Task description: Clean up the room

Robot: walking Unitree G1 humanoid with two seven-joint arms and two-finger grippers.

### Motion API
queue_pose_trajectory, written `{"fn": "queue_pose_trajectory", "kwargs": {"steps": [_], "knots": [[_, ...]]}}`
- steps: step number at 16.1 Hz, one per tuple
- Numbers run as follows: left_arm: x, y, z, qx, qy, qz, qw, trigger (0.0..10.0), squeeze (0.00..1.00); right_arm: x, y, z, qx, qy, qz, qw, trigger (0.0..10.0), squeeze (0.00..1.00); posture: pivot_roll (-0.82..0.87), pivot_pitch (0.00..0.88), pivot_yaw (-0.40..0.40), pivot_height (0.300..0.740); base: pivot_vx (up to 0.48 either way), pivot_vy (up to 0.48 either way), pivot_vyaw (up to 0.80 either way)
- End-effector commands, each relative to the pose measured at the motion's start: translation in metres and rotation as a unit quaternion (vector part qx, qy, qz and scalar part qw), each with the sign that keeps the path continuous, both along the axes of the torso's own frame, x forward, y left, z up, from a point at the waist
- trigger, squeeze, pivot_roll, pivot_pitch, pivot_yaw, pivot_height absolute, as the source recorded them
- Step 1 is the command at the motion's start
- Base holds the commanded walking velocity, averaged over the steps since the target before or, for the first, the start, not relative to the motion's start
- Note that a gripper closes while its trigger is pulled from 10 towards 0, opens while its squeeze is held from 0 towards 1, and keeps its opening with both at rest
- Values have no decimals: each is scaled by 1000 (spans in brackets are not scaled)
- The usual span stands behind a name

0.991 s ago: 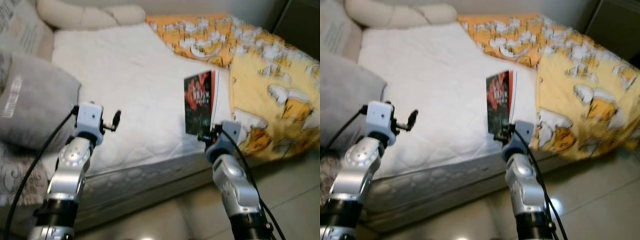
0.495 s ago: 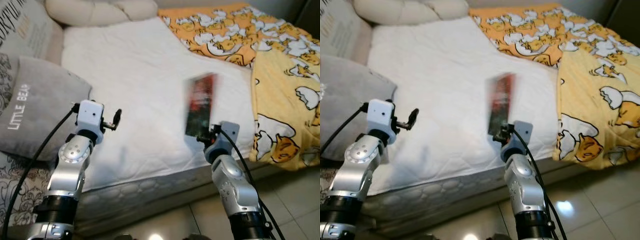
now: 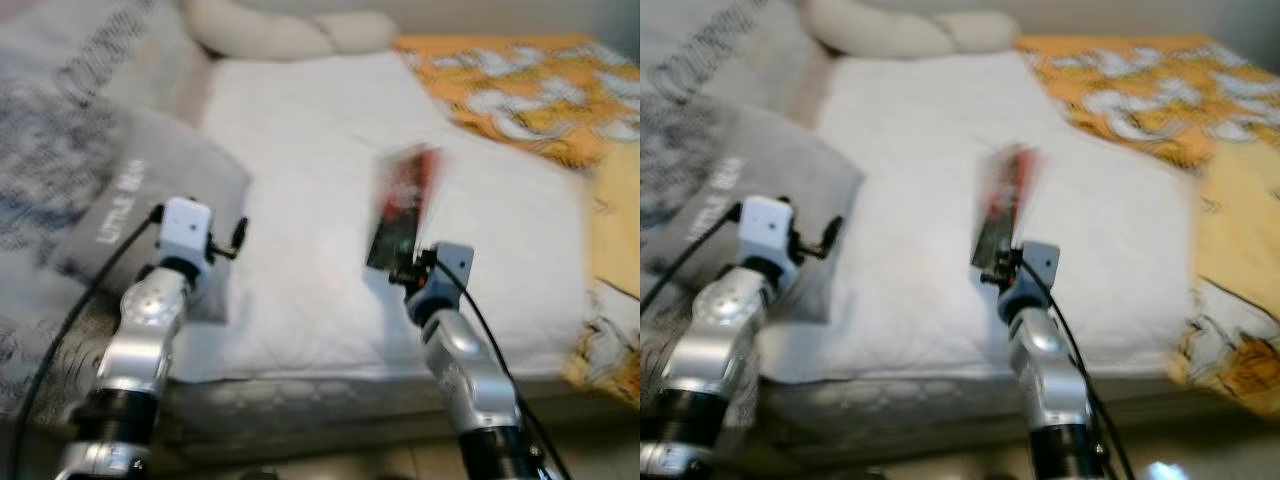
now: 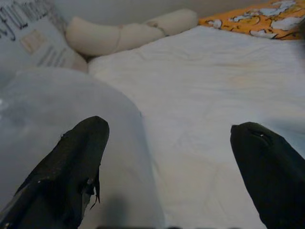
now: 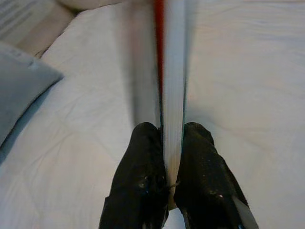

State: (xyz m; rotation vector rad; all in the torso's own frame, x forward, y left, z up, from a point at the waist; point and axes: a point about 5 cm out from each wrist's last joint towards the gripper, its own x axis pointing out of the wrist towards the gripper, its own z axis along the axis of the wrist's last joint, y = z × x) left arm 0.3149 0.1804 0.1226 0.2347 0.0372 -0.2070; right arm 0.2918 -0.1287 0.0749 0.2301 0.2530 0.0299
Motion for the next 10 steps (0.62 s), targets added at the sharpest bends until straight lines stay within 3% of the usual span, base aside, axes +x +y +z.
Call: {"fn": "queue_pose_trajectory", "kwargs": {"steps": [1,10], "knots": [[0,3,4,9,-7,1,1000,10000,451,5,-4,13,8,-27,-13,1000,10000,0,-12,0,-5,740,281,0,0],[-1,-1,5,4,-9,-11,1000,10000,455,6,-3,15,6,-31,-5,999,10000,0,-12,0,-7,740,281,0,0]]}}
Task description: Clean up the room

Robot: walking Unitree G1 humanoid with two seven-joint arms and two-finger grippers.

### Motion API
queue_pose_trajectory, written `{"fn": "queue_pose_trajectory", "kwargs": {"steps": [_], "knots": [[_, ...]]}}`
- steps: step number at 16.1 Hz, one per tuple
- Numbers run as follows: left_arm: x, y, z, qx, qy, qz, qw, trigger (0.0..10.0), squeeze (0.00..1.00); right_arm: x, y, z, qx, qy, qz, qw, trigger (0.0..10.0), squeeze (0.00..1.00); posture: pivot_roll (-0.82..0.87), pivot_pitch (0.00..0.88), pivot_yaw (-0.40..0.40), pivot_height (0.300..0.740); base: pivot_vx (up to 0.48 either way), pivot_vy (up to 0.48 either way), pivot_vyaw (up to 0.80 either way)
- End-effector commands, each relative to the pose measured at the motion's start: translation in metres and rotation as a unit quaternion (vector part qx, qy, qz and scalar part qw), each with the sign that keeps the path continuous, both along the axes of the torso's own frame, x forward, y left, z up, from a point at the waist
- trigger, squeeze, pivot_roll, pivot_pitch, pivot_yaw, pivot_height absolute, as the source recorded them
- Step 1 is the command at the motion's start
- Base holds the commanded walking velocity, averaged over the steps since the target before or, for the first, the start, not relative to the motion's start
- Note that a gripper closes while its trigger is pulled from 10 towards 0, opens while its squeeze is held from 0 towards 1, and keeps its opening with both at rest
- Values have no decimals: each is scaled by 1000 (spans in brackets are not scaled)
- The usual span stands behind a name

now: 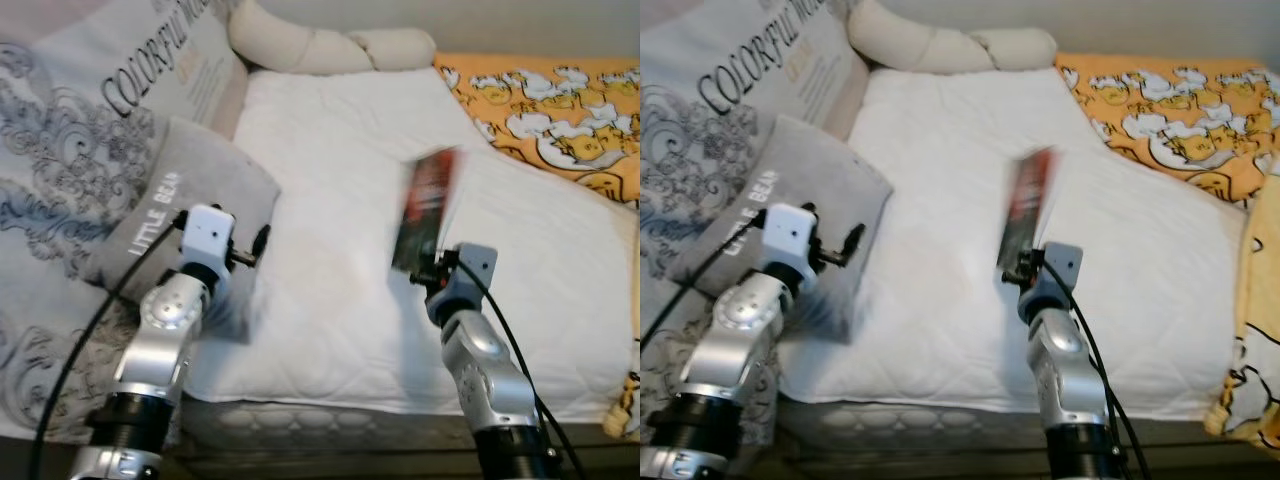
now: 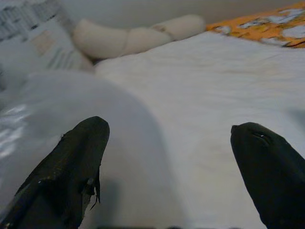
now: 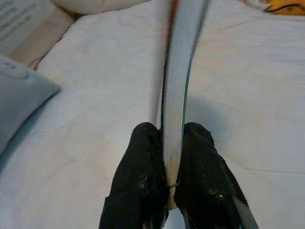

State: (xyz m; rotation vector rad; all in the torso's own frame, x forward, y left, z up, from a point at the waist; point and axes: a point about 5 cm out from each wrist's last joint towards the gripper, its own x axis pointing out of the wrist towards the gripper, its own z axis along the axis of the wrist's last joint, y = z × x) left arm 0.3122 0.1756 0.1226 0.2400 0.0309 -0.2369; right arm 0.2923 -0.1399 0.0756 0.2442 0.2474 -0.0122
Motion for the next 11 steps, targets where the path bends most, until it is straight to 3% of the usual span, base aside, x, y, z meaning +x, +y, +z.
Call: {"fn": "queue_pose_trajectory", "kwargs": {"steps": [1,4,6,11], "knots": [[1,4,4,2,-7,5,1000,10000,455,6,10,14,1,-32,24,999,10000,0,-10,0,-9,740,270,0,0],[0,3,3,9,-7,6,1000,10000,435,5,22,15,-3,-38,79,996,10000,0,-7,0,-14,740,81,0,263],[-1,2,2,11,-6,1,1000,10000,431,7,23,15,5,-33,80,996,10000,0,-3,0,-19,740,0,0,394],[-12,-10,-4,34,13,-74,997,10000,435,32,27,24,29,-35,112,993,10000,0,8,0,-21,740,0,0,0]]}}
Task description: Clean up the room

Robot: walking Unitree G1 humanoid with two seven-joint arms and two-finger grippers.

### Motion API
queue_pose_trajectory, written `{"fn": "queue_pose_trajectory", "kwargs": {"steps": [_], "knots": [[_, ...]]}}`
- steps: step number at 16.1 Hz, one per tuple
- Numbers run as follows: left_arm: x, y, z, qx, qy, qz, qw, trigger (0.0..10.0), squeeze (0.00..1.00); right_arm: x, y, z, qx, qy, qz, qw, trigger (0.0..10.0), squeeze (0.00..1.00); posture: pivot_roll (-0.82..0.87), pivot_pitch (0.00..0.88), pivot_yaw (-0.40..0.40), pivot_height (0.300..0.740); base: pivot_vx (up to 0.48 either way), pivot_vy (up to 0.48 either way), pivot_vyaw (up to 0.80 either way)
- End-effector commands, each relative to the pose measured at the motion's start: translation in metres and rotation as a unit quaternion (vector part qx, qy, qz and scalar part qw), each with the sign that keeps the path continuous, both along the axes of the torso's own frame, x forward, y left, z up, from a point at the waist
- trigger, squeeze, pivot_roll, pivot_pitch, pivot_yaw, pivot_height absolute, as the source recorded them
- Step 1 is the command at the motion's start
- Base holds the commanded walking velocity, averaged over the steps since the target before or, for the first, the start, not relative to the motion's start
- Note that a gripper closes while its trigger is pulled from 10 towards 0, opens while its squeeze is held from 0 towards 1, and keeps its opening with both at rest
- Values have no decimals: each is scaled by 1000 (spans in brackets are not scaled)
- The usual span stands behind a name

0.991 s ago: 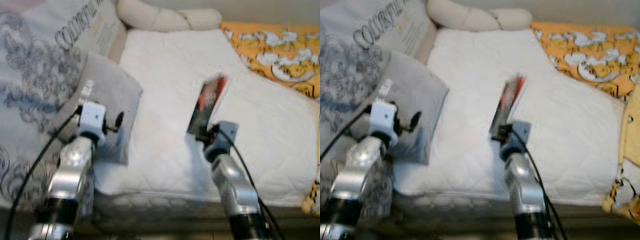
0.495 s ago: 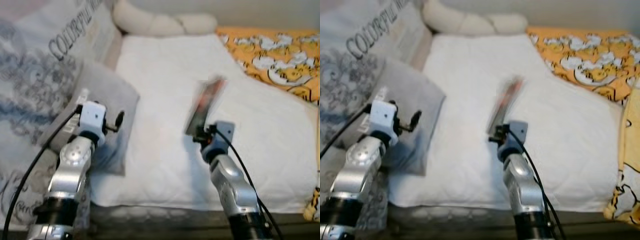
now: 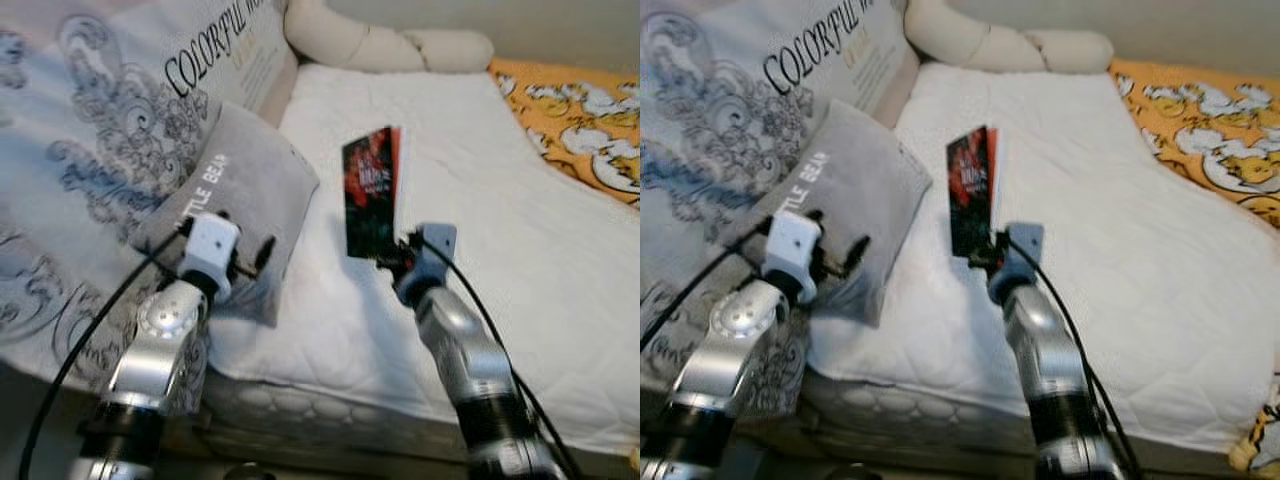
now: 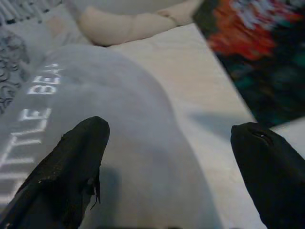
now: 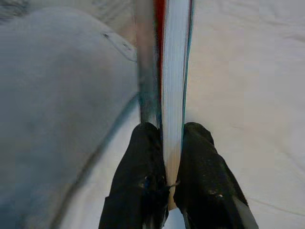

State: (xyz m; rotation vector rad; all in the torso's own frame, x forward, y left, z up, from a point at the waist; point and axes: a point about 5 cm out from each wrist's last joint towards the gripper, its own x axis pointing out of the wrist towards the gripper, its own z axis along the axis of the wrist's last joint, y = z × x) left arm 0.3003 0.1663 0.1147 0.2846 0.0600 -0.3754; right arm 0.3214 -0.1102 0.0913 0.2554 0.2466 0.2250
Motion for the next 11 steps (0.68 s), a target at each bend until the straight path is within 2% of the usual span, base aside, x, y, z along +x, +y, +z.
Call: {"fn": "queue_pose_trajectory", "kwargs": {"steps": [1,2,3,6,9,11], "knots": [[-2,-3,4,18,-2,-26,999,10000,435,12,0,7,9,3,16,1000,10000,0,18,0,-24,740,0,0,0],[-4,-3,5,26,5,-43,999,10000,435,19,2,3,14,33,33,999,10000,0,24,0,-26,740,0,0,0],[-4,-3,5,29,7,-48,998,10000,435,21,3,2,16,42,37,998,10000,0,24,0,-26,740,0,0,0],[-15,-1,5,60,39,-108,992,10000,439,42,1,4,32,88,53,994,10000,0,56,0,-37,740,0,0,0],[-23,3,7,77,57,-136,986,10000,439,50,2,5,35,116,65,991,10000,0,88,0,-47,740,0,0,0],[-29,6,8,79,68,-145,984,10000,435,50,1,2,61,140,55,987,10000,0,103,0,-49,740,0,0,0]]}}
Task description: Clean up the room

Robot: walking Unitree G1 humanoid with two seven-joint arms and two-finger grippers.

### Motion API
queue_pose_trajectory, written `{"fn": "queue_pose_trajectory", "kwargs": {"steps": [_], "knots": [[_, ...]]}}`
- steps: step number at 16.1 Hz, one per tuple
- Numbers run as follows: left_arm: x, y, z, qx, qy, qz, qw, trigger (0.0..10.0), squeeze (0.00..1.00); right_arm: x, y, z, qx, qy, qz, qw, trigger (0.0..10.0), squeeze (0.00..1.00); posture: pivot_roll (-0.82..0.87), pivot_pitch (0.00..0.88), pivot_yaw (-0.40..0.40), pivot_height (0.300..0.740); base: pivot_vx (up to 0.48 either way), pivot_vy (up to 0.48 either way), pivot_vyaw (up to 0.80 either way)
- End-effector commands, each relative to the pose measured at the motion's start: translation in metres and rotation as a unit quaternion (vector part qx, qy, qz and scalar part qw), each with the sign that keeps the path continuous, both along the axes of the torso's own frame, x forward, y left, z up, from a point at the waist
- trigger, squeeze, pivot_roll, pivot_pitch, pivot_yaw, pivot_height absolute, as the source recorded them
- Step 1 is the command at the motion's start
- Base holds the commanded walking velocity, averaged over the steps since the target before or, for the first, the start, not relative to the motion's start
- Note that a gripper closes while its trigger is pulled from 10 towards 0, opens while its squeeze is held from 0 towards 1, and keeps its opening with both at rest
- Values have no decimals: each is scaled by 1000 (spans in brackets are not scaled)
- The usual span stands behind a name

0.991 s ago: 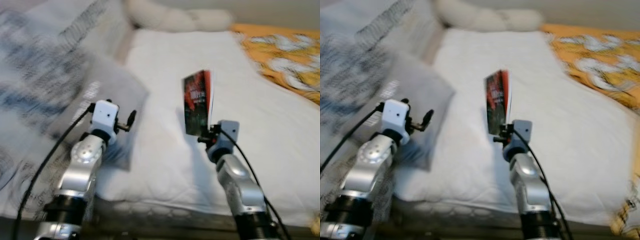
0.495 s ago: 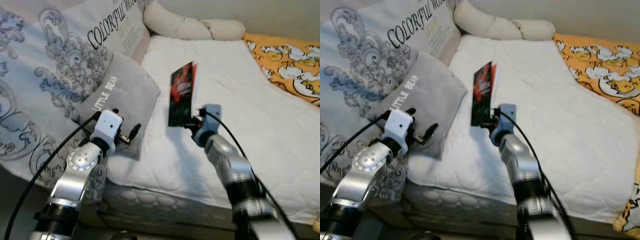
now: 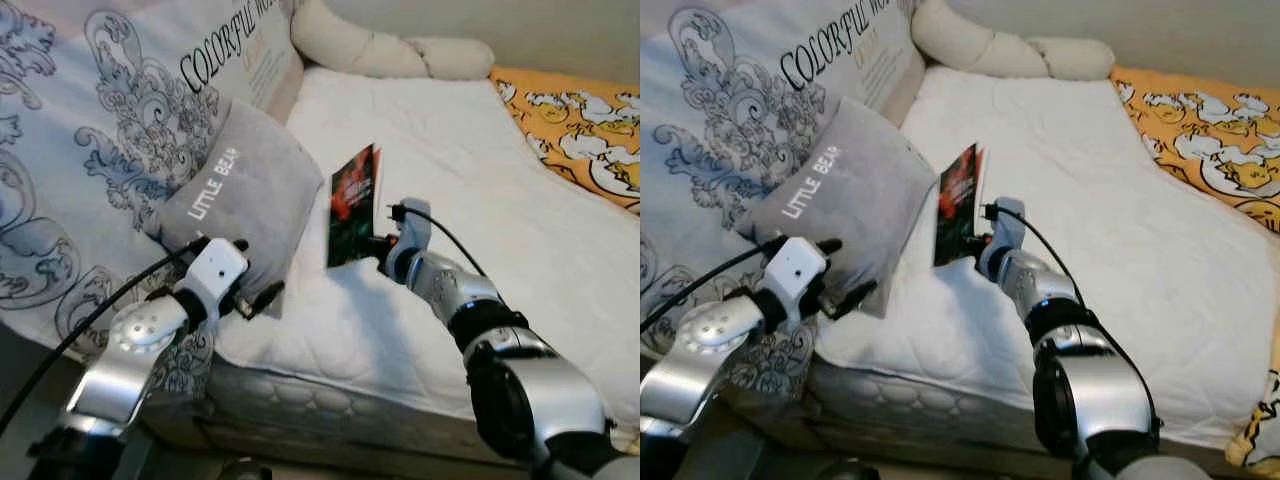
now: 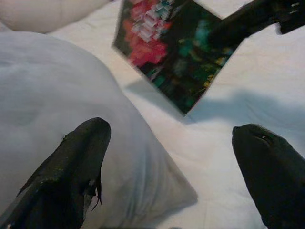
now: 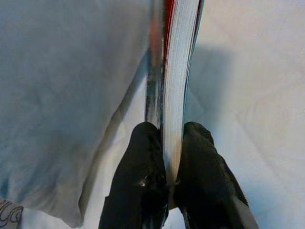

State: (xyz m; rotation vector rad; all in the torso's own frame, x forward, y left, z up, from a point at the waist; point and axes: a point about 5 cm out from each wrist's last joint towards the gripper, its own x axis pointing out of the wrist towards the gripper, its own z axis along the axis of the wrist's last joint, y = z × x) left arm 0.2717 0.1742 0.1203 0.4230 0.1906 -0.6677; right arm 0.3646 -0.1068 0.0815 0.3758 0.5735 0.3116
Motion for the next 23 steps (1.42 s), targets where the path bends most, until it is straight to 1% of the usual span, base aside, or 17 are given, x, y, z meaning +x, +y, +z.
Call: {"fn": "queue_pose_trajectory", "kwargs": {"steps": [1,2,4,5,7,9,10,11,12,13,14,17,18,20,21,23], "knots": [[-3,-1,3,1,3,-12,1000,10000,439,6,-3,10,15,-12,-8,1000,10000,0,107,0,-50,740,0,0,0],[-9,0,2,3,16,-21,1000,10000,435,4,-2,5,23,8,-2,1000,10000,0,113,0,-51,740,0,0,0],[-16,1,2,6,31,-31,999,10000,435,2,0,3,30,18,7,999,10000,0,122,0,-52,740,0,0,0],[-18,1,2,6,36,-33,999,10000,435,1,-2,1,24,20,6,1000,10000,0,128,0,-52,740,0,0,0],[-27,1,0,14,57,-49,997,10000,435,-2,-10,-6,5,35,-11,999,10000,0,132,0,-43,740,0,0,0],[-30,0,1,16,61,-53,997,10000,435,-3,-13,-9,-1,41,-13,999,10000,0,134,0,-42,740,0,0,0],[-31,0,1,15,63,-54,996,10000,435,-3,-16,-9,-5,42,-21,999,10000,745,135,0,-42,740,0,0,0],[-31,0,1,15,64,-55,996,10000,439,-3,-18,-9,-5,41,-24,999,10000,976,136,0,-42,740,0,0,0],[-31,-1,2,13,67,-56,996,10000,435,-2,-24,-8,-4,39,-40,998,10000,1000,137,0,-43,740,0,0,0],[-31,-1,2,12,69,-57,996,10000,435,-1,-26,-8,-3,38,-46,998,10000,1000,137,0,-43,740,0,0,0],[-32,-3,2,5,78,-62,995,10000,439,-2,-33,-9,-8,39,-58,998,10000,1000,135,0,-41,740,0,0,0],[-35,-7,1,-10,103,-80,991,10000,439,-2,-44,-9,-18,40,-77,996,10000,1000,129,0,-37,740,0,0,0],[-36,-8,0,-10,105,-81,991,10000,439,-2,-47,-9,-20,40,-80,996,10000,1000,129,0,-37,740,0,0,0],[-33,-11,0,-17,103,-80,991,10000,439,-3,-56,-11,-27,40,-96,994,10000,1000,116,0,-32,740,0,0,0],[-31,-13,0,-22,102,-81,991,10000,439,-5,-67,-12,-28,42,-110,993,10000,1000,110,0,-30,740,0,0,0],[-30,-16,-1,-29,100,-79,991,10000,439,-8,-74,-15,-27,43,-112,992,10000,1000,97,0,-30,740,0,0,0]]}}
